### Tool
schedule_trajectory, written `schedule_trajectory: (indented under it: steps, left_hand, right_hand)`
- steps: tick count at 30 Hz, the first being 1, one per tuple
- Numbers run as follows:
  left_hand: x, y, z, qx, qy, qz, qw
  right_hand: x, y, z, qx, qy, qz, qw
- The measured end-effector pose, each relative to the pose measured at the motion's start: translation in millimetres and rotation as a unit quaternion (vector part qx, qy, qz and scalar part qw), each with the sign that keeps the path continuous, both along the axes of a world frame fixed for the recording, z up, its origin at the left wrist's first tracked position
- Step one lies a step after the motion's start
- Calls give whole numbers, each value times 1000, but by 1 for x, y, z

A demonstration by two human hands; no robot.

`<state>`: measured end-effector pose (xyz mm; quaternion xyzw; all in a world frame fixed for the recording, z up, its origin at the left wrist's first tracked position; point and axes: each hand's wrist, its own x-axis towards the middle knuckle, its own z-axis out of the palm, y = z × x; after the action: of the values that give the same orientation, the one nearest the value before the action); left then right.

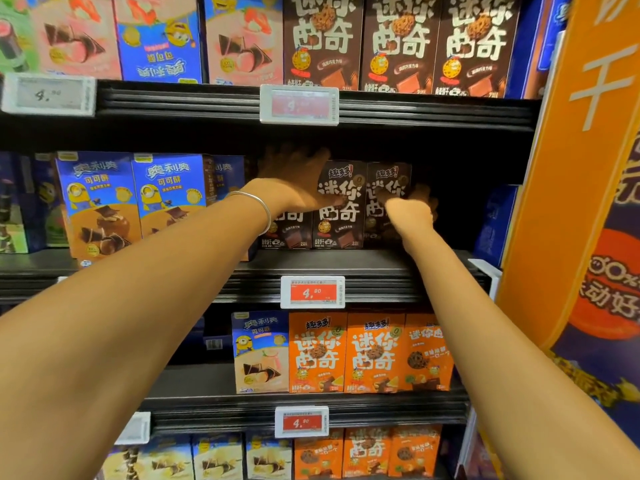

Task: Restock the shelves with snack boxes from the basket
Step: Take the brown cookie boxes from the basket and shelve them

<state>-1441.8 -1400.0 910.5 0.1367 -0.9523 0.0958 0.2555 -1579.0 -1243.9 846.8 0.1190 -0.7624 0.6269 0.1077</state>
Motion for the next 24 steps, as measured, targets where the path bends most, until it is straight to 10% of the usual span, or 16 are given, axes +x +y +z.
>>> schedule_trajectory:
  steps: [4,24]
  left_hand:
    - [0,1,2,19,1,-14,1000]
    - [25,35,-16,147,61,30,987]
  right_hand:
    - [-4,-2,0,-58,-113,119,985]
    - [22,24,3,-212,-58,111,969]
